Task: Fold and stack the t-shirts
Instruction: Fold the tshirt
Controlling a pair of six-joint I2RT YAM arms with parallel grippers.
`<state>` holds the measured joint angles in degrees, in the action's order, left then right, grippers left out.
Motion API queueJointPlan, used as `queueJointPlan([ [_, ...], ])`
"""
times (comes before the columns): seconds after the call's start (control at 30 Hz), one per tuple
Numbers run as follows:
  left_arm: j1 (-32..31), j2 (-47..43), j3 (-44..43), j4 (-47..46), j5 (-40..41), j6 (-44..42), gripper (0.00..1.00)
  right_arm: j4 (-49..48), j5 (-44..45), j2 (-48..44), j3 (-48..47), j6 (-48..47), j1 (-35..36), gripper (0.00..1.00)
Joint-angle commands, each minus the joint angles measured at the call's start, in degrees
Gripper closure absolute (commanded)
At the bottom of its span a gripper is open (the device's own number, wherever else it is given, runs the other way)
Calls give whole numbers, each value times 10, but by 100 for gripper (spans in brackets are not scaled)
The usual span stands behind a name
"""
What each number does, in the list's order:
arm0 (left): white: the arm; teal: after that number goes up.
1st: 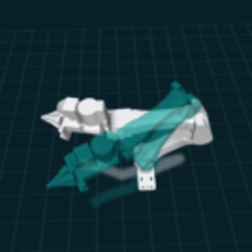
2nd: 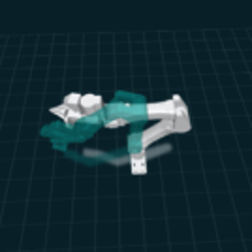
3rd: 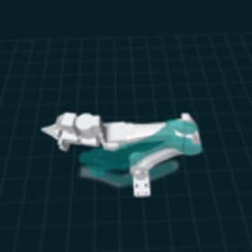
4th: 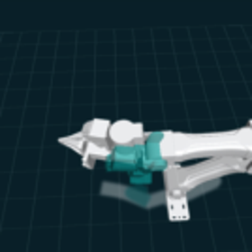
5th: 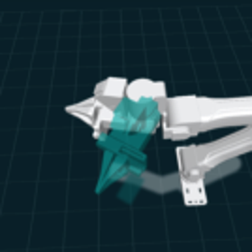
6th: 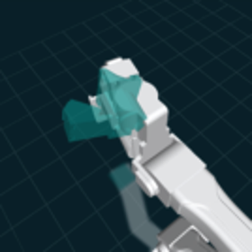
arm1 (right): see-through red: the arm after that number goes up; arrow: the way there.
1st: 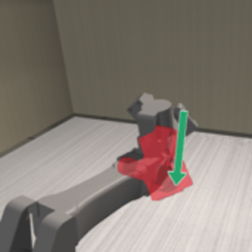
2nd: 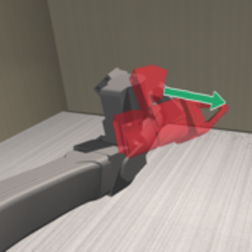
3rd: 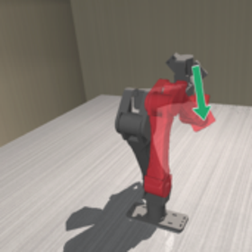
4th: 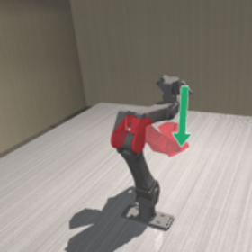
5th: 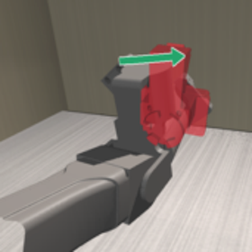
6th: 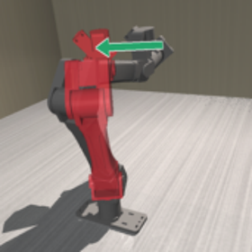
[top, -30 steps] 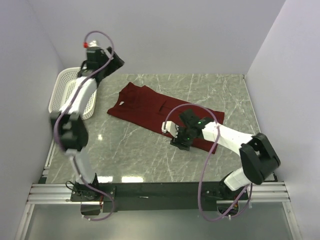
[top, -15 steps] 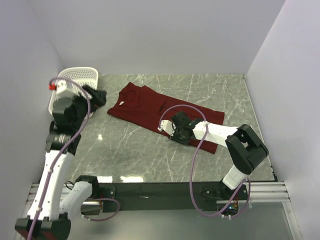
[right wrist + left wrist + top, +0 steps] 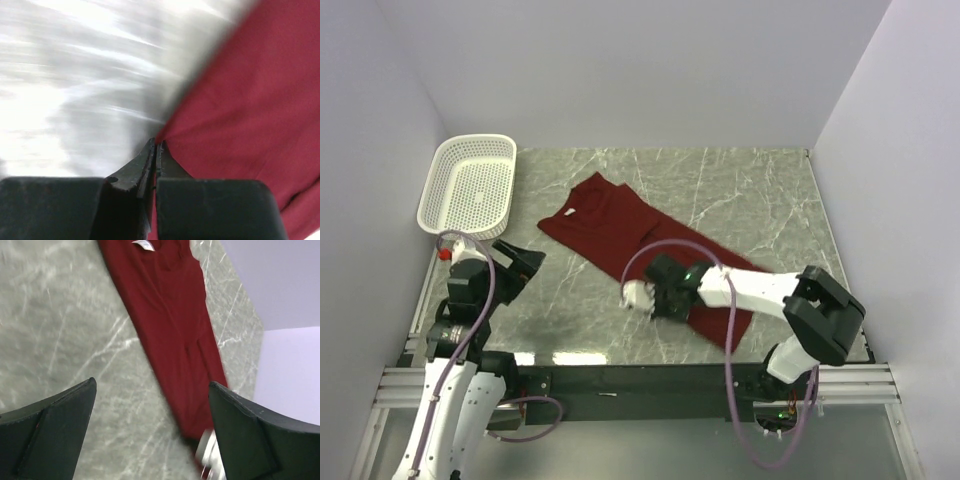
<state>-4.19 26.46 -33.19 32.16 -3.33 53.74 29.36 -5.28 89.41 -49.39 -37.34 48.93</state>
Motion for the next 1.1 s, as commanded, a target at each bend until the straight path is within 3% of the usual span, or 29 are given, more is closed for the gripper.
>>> queueJointPlan([
  [0.0,2,-16,39,-3,-34,87,0,75,-84,-33,6,2,110,98],
  [0.03,2,-14,63,-9,-43,99,1,75,-90,-28,1,14,133,96],
  [0.1,2,-5,96,-35,-71,127,1,96,-122,-3,-37,16,166,77],
  [0.13,2,-2,106,-45,-77,132,2,108,-136,18,-54,13,169,61],
  [0.17,2,7,114,-65,-79,138,3,127,-145,25,-89,14,167,22],
  [0.2,2,14,127,-75,-81,139,3,135,-142,30,-105,13,162,11],
  [0.27,2,39,134,-99,-82,132,4,135,-139,16,-136,22,141,10],
  [0.37,2,79,141,-156,-84,117,8,135,-167,-11,-183,35,45,9],
  [0.43,1,137,146,-212,-88,105,10,108,-187,-17,-211,70,-45,9],
  [0.57,2,304,131,-293,-103,90,21,84,-252,-2,-249,114,-158,8],
  [0.7,1,454,61,-333,-98,74,37,52,-293,-5,-241,147,-202,7],
  [0.87,-4,583,-13,-332,-88,54,44,-5,-263,31,-244,226,-248,2],
  [1.07,-6,547,-10,-323,-71,37,43,21,-269,223,-376,310,-262,2],
])
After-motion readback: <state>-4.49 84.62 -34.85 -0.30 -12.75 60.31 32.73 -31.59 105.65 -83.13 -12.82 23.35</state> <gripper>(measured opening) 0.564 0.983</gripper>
